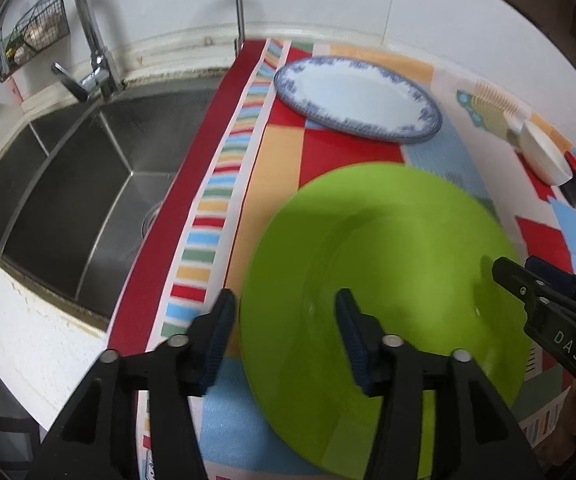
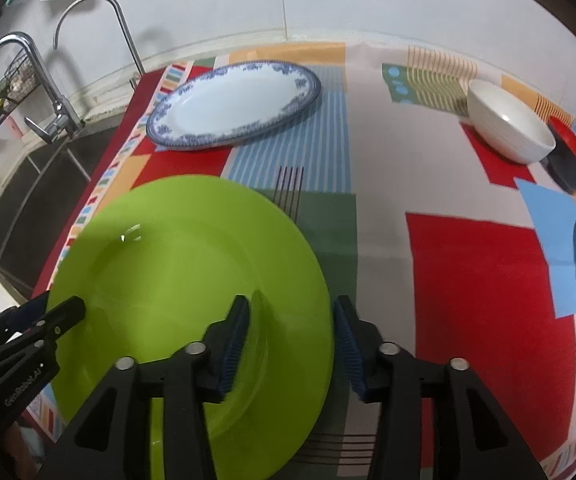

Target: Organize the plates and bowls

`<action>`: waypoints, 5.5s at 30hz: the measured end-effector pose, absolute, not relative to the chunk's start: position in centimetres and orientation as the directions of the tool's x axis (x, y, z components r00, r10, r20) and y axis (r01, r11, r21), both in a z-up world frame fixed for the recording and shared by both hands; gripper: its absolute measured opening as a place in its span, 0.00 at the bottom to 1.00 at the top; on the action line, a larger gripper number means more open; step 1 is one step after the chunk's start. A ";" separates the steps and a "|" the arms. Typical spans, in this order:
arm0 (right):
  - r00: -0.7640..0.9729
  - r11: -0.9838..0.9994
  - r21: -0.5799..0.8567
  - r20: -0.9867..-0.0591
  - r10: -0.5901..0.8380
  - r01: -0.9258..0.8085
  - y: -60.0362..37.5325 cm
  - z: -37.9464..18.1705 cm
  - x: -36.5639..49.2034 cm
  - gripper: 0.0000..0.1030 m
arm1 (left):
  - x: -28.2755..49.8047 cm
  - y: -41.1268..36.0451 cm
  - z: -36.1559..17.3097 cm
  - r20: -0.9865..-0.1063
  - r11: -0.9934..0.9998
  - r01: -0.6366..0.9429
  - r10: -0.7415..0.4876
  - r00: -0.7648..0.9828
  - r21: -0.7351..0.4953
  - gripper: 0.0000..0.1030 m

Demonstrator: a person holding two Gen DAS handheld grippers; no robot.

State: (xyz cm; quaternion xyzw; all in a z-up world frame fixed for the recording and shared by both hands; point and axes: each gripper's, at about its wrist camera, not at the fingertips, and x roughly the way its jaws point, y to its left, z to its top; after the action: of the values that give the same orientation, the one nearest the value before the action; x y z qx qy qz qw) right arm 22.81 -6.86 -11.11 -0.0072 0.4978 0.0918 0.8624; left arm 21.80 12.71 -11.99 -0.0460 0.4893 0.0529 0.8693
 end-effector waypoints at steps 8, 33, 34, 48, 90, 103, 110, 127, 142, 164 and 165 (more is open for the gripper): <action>0.561 0.983 0.055 -0.815 0.146 -0.176 -6.9 -8.3 23.5 0.60 | 22.3 12.8 -8.5 -0.779 0.988 -0.157 0.105 0.618 0.009 0.78; 0.674 0.980 0.058 -0.719 0.173 -0.190 -6.3 -4.1 33.8 0.67 | 31.8 14.2 -4.3 -0.669 0.982 -0.170 0.179 0.722 0.079 0.91; 0.676 0.980 0.055 -0.717 0.171 -0.189 -6.2 -4.1 34.3 0.67 | 32.3 14.4 -4.5 -0.675 0.983 -0.168 0.174 0.717 0.075 0.91; 0.624 0.980 0.074 -0.762 0.174 -0.184 -4.2 -7.5 42.7 0.66 | 40.3 16.4 -7.7 -0.729 0.982 -0.157 0.184 0.659 0.106 0.88; 0.548 0.985 0.076 -0.823 0.149 -0.154 -3.6 -13.4 48.8 0.36 | 48.0 16.5 -14.0 -0.841 0.998 -0.070 0.035 0.540 -0.004 0.35; 0.552 0.986 0.071 -0.821 0.144 -0.153 -3.7 -12.7 48.1 0.34 | 47.3 17.0 -13.3 -0.846 0.995 -0.096 0.038 0.532 -0.016 0.33; 0.567 0.986 0.075 -0.811 0.148 -0.151 -4.3 -10.8 46.8 0.34 | 45.7 17.2 -11.3 -0.833 0.995 -0.096 0.044 0.551 -0.011 0.33; 0.601 0.983 0.069 -0.783 0.160 -0.171 -5.1 -6.0 39.8 0.34 | 37.5 16.3 -6.9 -0.802 0.991 -0.132 0.051 0.595 -0.036 0.33; 0.616 0.983 0.049 -0.773 0.149 -0.177 -5.3 -4.0 32.2 0.34 | 29.8 15.6 -5.5 -0.802 0.991 -0.128 0.043 0.596 -0.043 0.33; 0.547 0.984 0.034 -0.827 0.127 -0.177 -5.3 -6.9 25.3 0.34 | 23.2 15.0 -9.1 -0.867 0.990 -0.131 0.018 0.499 -0.055 0.33; 0.541 0.984 0.033 -0.831 0.125 -0.176 -5.4 -7.2 25.1 0.34 | 23.1 15.0 -9.4 -0.870 0.990 -0.130 0.016 0.493 -0.055 0.33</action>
State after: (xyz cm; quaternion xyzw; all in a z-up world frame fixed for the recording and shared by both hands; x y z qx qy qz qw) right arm 25.08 -5.39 -7.17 -0.0273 0.4711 0.0856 0.8775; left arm 23.08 14.95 -9.37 -0.0566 0.5017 0.0424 0.8621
